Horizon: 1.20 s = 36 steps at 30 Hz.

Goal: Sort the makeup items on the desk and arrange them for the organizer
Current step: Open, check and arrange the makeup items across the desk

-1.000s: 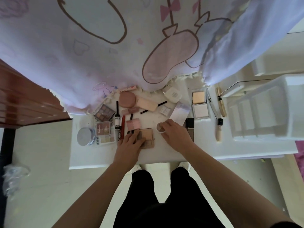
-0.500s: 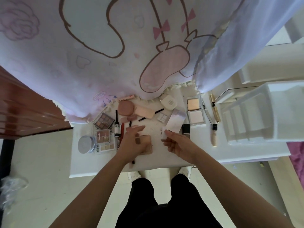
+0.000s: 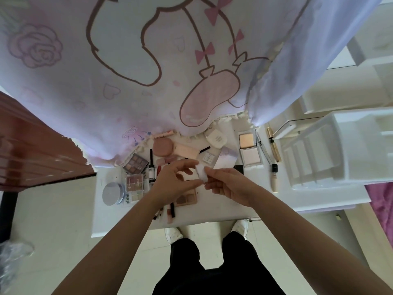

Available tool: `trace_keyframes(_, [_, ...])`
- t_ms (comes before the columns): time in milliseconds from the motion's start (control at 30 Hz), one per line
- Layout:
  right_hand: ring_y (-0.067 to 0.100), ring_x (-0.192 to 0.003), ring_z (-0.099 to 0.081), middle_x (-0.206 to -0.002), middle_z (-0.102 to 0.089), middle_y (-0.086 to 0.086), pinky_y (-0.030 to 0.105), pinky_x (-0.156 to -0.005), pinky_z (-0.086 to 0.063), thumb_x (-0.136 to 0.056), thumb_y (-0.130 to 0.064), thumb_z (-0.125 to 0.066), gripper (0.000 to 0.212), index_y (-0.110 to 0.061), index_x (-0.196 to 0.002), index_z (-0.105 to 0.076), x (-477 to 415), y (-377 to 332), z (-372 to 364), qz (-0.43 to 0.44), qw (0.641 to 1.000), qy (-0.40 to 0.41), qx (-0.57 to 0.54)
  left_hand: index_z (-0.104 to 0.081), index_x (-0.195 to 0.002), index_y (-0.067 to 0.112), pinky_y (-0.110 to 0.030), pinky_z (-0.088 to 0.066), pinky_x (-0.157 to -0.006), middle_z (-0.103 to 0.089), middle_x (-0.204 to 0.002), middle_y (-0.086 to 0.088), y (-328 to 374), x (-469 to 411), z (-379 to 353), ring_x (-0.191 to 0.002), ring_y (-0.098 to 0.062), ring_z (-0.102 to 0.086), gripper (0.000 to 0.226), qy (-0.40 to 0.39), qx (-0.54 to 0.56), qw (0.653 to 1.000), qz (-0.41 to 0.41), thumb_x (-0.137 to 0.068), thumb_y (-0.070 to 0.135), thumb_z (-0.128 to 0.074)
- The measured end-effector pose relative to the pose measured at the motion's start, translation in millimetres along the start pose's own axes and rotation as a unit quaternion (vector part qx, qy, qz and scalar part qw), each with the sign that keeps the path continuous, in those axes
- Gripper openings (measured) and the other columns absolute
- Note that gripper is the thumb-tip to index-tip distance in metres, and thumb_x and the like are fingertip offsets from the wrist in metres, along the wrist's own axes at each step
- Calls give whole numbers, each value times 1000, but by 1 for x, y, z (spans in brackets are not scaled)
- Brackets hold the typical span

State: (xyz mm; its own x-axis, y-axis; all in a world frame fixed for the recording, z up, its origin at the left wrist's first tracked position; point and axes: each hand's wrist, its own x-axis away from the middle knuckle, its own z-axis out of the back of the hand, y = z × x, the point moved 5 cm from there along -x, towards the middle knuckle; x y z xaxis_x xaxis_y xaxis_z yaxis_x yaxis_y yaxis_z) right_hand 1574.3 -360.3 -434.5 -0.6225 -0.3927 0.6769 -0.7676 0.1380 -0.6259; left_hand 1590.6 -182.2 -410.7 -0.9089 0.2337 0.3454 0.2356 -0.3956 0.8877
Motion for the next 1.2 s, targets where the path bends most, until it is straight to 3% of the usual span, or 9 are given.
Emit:
trace_keyframes(67, [14, -78, -65, -95, -72, 8, 24, -69, -49, -86, -51, -66, 56, -4, -115, -69, 2, -3, 6, 15, 999, 36, 24, -68, -118, 15, -34, -54, -81, -73, -107, -4, -11, 1, -1, -96, -20, -67, 49, -3, 172, 983, 62, -73, 30, -80])
trace_keyframes(167, [12, -77, -63, -92, -72, 1, 25, -70, -48, -97, -46, -59, 37, -15, -111, -72, 6, -13, 18, 68, 986, 112, 99, -66, -118, 6, -30, -55, -74, -72, -108, -16, -18, 8, -7, -94, -25, -67, 41, -11, 413, 895, 166, -81, 24, -68])
trace_keyframes(333, [2, -77, -64, -100, -72, -7, 14, -70, -49, -93, -32, -69, 21, -25, -112, -73, 16, -35, 18, 172, 945, 159, 229, -70, -111, 3, -32, -61, -70, -69, -113, -24, -11, 17, -11, -92, -32, -71, 31, -29, 543, 818, 189, -89, 18, -54])
trace_keyframes(567, [4, -84, -57, -109, -57, -21, 13, -74, -46, -74, -51, -81, 61, -33, -129, -63, 27, -52, -16, 272, 861, 68, 424, -67, -119, 1, -32, -58, -73, -65, -114, -19, -10, 16, -8, -92, -23, -67, 30, -91, 490, 856, 134, -96, 19, -59])
trace_keyframes(700, [1, -77, -52, -102, -53, -23, 11, -73, -43, -78, -46, -81, 60, -27, -132, -62, 29, -55, -24, 284, 833, 58, 472, -52, -130, -13, -31, -58, -71, -62, -110, -21, -8, 15, -9, -89, -23, -66, 75, -116, 467, 869, 118, -76, 26, -86])
trace_keyframes(867, [0, -79, -53, -102, -56, -21, 12, -72, -42, -79, -51, -77, 61, -29, -133, -62, 32, -55, -26, 284, 816, 47, 501, -72, -114, 2, -29, -59, -75, -72, -108, -17, -7, 19, -10, -92, -21, -71, 60, -127, 448, 876, 125, -66, 31, -92])
trace_keyframes(1033, [-4, -84, -49, -122, -47, -11, 7, -78, -39, -88, -33, -75, 58, -29, -141, -52, 38, -52, -37, 310, 761, 6, 570, -74, -107, 3, -33, -60, -78, -70, -114, -20, -8, 19, -11, -98, -25, -70, 60, -117, 445, 878, 129, -63, 38, -93])
trace_keyframes(1100, [-3, -86, -50, -124, -45, -10, 8, -80, -41, -87, -30, -76, 63, -29, -144, -48, 39, -53, -38, 317, 765, 2, 561, -70, -115, 0, -37, -60, -85, -66, -121, -24, -11, 17, -10, -108, -31, -67, 66, -109, 446, 879, 128, -66, 37, -92])
trace_keyframes(1200, [0, -89, -52, -123, -44, -14, 20, -87, -49, -76, -53, -79, 85, -27, -148, -42, 40, -54, -28, 283, 799, 46, 528, -59, -128, -7, -45, -54, -97, -58, -131, -30, -13, 16, -10, -121, -42, -56, 79, -100, 451, 878, 124, -69, 36, -90])
